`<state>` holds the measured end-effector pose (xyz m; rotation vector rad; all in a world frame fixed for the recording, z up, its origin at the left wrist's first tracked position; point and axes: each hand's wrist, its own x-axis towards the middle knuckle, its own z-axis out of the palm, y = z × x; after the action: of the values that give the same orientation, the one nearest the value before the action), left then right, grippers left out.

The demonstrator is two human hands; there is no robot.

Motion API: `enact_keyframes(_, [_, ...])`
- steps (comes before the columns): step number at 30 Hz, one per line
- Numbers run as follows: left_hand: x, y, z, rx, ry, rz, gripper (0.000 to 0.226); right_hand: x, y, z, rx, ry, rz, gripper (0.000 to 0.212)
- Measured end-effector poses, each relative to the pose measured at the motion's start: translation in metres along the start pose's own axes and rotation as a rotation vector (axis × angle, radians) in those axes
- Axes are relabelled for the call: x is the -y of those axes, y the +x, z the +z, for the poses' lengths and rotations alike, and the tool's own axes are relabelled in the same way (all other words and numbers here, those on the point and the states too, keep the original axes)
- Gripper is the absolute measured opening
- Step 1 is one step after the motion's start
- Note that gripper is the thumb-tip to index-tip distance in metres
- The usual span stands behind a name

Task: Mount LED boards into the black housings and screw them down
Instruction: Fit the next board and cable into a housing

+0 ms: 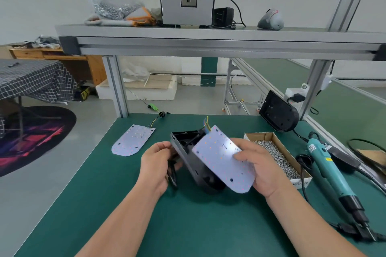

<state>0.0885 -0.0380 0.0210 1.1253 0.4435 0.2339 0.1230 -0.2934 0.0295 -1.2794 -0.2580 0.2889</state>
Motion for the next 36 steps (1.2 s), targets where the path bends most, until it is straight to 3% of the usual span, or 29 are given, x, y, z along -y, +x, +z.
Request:
enact_keyframes(5, [-0.002, 0.002, -0.002, 0.003, 0.14, 0.077, 0.036, 0.009, 0.0, 0.002, -0.073, -0.377, 0.012, 0.02])
enact_keyframes(8, [-0.001, 0.004, -0.005, 0.003, 0.344, 0.189, 0.041, 0.013, 0.001, 0.006, -0.167, -0.577, -0.046, 0.035])
enact_keyframes(10, [-0.002, 0.006, -0.006, 0.0, 0.468, 0.233, 0.042, 0.011, 0.0, 0.01, -0.202, -0.693, -0.097, 0.031])
enact_keyframes(11, [-0.002, 0.007, -0.007, 0.007, 0.516, 0.233, 0.042, 0.009, 0.0, 0.013, -0.219, -0.748, -0.119, 0.026])
enact_keyframes(16, [-0.008, 0.004, -0.009, 0.115, 0.574, 0.141, 0.02, 0.002, 0.004, 0.018, -0.282, -0.998, -0.211, 0.057])
enact_keyframes(19, [-0.011, 0.005, -0.015, 0.202, 0.565, 0.105, 0.008, 0.0, 0.009, 0.021, -0.3, -1.033, -0.277, 0.06])
enact_keyframes(21, [-0.012, 0.009, -0.02, 0.276, 0.583, 0.106, 0.016, 0.0, 0.012, 0.024, -0.322, -1.043, -0.283, 0.057])
enact_keyframes(26, [-0.012, 0.007, -0.024, 0.39, 0.63, 0.1, 0.009, 0.004, 0.007, 0.033, -0.25, -1.008, -0.234, 0.028])
enact_keyframes(30, [-0.01, 0.002, -0.019, 0.376, 0.543, 0.095, 0.009, 0.012, -0.002, 0.049, -0.178, -0.884, -0.352, 0.046])
enact_keyframes(32, [-0.01, 0.0, -0.016, 0.362, 0.467, 0.083, 0.011, 0.016, 0.004, 0.053, -0.147, -0.907, -0.293, 0.061])
enact_keyframes(36, [-0.012, 0.001, -0.017, 0.287, 0.343, 0.066, 0.012, 0.022, 0.016, 0.065, -0.169, -0.849, -0.194, 0.042])
